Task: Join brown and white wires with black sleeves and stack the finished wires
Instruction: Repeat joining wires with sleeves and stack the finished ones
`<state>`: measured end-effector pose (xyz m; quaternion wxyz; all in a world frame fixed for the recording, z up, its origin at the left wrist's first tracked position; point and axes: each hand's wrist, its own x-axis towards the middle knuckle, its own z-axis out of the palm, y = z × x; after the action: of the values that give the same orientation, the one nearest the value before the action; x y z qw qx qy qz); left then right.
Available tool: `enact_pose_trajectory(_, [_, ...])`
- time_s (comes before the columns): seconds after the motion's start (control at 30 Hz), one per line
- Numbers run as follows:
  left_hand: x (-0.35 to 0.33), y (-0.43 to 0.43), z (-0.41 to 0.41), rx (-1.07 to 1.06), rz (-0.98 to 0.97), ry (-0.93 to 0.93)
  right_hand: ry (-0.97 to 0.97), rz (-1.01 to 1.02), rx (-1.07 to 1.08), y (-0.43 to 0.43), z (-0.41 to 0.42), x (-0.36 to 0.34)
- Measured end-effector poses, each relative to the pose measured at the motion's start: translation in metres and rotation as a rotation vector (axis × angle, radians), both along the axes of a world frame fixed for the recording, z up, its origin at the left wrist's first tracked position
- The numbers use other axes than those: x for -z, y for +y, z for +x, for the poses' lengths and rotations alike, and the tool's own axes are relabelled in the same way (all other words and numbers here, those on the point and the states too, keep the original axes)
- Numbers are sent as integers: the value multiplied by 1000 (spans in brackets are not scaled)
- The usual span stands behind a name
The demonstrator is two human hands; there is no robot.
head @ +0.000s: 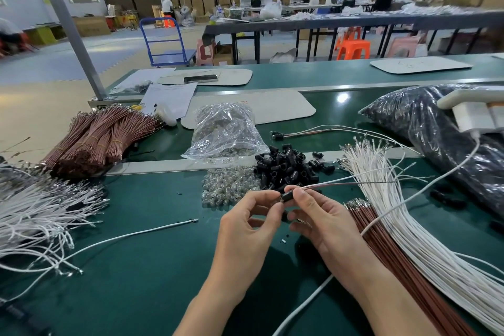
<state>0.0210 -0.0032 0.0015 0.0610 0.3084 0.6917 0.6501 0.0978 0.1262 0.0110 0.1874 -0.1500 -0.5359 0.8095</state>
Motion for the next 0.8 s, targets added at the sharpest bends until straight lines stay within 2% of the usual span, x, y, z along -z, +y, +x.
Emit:
enact_pose_trajectory(0.27, [3, 0, 0, -91, -49, 250, -3, 19, 4, -2, -1, -1])
enact_pose_trajectory(0.37, [3, 0, 0, -97, -54, 284, 1, 16, 8, -2, -1, 0])
enact_pose_trajectory(0.43, [3, -1, 0, -87, -52, 246, 6, 15, 11, -2, -1, 1])
enact_pose_trajectory(0.6, [2, -1, 2, -48, 10, 17, 8, 29, -4, -2, -1, 3])
enact_pose_trajectory(0.8, [0, -2, 2, -33, 53, -42, -8, 35, -30, -1, -2, 4])
